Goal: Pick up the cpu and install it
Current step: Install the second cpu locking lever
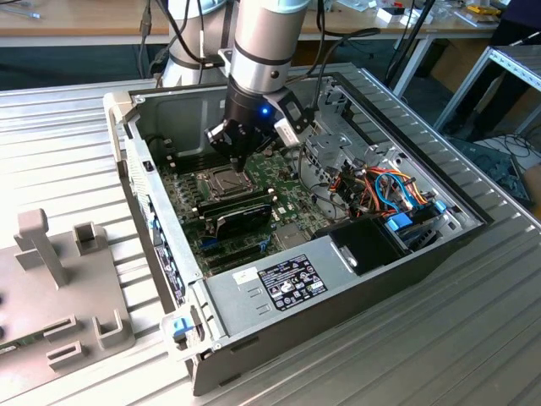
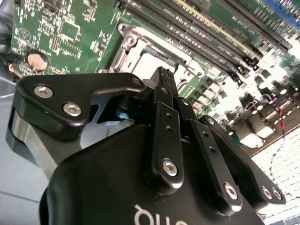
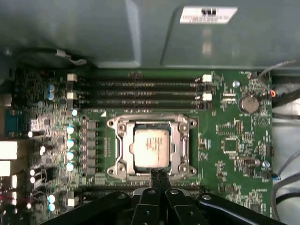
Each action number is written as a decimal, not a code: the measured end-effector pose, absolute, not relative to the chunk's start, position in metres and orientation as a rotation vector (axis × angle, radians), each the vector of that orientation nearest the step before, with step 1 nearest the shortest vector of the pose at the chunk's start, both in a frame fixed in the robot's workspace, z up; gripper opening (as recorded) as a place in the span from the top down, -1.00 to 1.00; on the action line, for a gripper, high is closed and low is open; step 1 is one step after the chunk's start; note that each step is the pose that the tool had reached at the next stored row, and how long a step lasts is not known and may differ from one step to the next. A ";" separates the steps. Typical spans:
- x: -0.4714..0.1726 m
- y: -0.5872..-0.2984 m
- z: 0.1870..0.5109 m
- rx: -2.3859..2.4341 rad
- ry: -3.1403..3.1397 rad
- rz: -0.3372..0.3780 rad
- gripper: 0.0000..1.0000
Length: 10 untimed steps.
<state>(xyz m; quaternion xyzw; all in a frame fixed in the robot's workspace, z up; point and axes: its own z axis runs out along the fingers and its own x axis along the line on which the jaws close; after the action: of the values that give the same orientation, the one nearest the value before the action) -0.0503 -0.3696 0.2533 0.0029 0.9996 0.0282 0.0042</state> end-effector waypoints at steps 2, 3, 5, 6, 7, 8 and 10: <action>-0.050 -0.371 0.253 0.009 3.132 0.088 0.79; -0.050 -0.371 0.253 0.009 3.132 0.088 0.79; -0.050 -0.371 0.253 0.009 3.132 0.088 0.79; -0.050 -0.371 0.253 0.009 3.132 0.088 0.79; -0.050 -0.371 0.253 0.009 3.132 0.088 0.79; -0.050 -0.371 0.253 0.009 3.132 0.087 0.79; -0.050 -0.371 0.253 0.009 3.132 0.086 0.79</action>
<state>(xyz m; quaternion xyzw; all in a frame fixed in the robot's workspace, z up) -0.0503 -0.3707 0.2533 0.0029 0.9996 0.0275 0.0042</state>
